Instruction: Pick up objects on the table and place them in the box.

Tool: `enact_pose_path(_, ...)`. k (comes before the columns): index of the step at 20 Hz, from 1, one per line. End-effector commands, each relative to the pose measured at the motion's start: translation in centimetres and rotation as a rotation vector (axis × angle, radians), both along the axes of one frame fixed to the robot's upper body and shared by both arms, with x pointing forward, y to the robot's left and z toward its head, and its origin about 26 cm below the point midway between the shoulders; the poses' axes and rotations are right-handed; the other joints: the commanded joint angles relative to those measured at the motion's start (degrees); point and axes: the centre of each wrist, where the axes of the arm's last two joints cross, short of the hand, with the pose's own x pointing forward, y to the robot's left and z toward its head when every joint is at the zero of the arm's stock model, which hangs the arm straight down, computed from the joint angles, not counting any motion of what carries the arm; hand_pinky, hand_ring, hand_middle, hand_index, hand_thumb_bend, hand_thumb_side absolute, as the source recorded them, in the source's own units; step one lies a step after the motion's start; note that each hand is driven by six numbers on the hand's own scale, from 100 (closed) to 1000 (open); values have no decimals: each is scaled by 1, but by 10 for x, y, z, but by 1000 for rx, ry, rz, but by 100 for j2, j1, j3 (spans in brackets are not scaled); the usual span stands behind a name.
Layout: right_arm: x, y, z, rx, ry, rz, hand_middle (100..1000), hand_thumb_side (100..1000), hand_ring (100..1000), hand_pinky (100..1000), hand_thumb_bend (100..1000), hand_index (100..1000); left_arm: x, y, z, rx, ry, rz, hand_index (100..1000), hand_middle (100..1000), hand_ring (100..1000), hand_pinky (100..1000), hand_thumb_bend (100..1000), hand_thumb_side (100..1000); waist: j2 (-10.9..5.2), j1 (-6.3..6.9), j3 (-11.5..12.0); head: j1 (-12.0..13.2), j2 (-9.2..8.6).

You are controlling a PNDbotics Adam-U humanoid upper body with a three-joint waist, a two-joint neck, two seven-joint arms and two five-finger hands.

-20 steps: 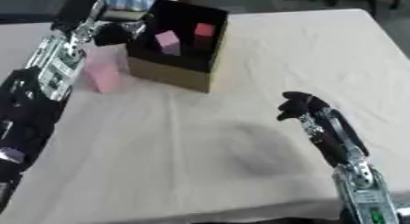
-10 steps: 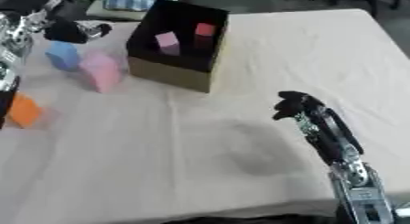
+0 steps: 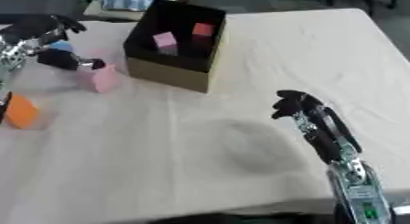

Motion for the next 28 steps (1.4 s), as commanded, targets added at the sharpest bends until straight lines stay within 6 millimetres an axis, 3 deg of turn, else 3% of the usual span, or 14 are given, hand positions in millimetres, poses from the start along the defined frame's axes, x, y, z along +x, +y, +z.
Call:
enact_pose_path(1, 1, -2, 4, -3, -15, -6, 603, 717, 590, 700, 100, 803, 1, 4, 8, 35, -5, 6, 901, 778, 705, 768, 722, 807, -162, 40, 10, -24, 29)
enact_pose_path(5, 1, -3, 4, -4, -15, -7, 603, 716, 590, 700, 100, 803, 1, 3, -2, 45, 18, 10, 887, 757, 683, 757, 683, 787, -157, 26, 18, -22, 29)
enact_pose_path(9, 1, -3, 4, -3, -16, -6, 603, 716, 590, 700, 100, 803, 1, 0, -13, 50, 42, 7, 849, 701, 634, 739, 595, 705, -152, 16, 20, -22, 29)
enact_pose_path(11, 1, -2, 4, -3, -16, -5, 603, 716, 590, 700, 100, 803, 0, -2, -15, 45, 39, 5, 821, 656, 607, 729, 516, 625, -151, 14, 23, -24, 29)
enact_pose_path(12, 1, -2, 4, -3, -16, -5, 603, 716, 590, 700, 100, 803, 0, -2, -16, 42, 35, 4, 793, 614, 580, 721, 434, 532, -151, 13, 24, -24, 29)
enact_pose_path(13, 1, -2, 4, -3, -17, -5, 603, 716, 590, 700, 100, 803, 0, -3, -16, 36, 28, 3, 790, 609, 576, 719, 423, 519, -151, 13, 24, -24, 29)
enact_pose_path(16, 1, -2, 4, -3, -17, -5, 603, 716, 590, 700, 100, 803, -1, -3, -14, -1, -9, 4, 741, 532, 526, 701, 241, 322, -150, 14, 28, -25, 29)
enact_pose_path(18, 1, -2, 4, -4, -16, -5, 603, 716, 590, 700, 100, 803, -1, -2, -12, -29, -39, 9, 728, 512, 513, 695, 183, 262, -149, 15, 29, -26, 29)
enact_pose_path(22, 1, -3, 4, -4, -16, -6, 603, 718, 590, 700, 100, 803, -5, -1, 2, -89, -120, 12, 714, 483, 494, 691, 125, 210, -148, 18, 36, -40, 29)
enact_pose_path(28, 1, -3, 4, -4, -15, -7, 603, 718, 590, 701, 100, 803, -17, -10, 48, -168, -315, -19, 708, 453, 469, 693, 100, 168, -154, 21, 35, -57, 29)
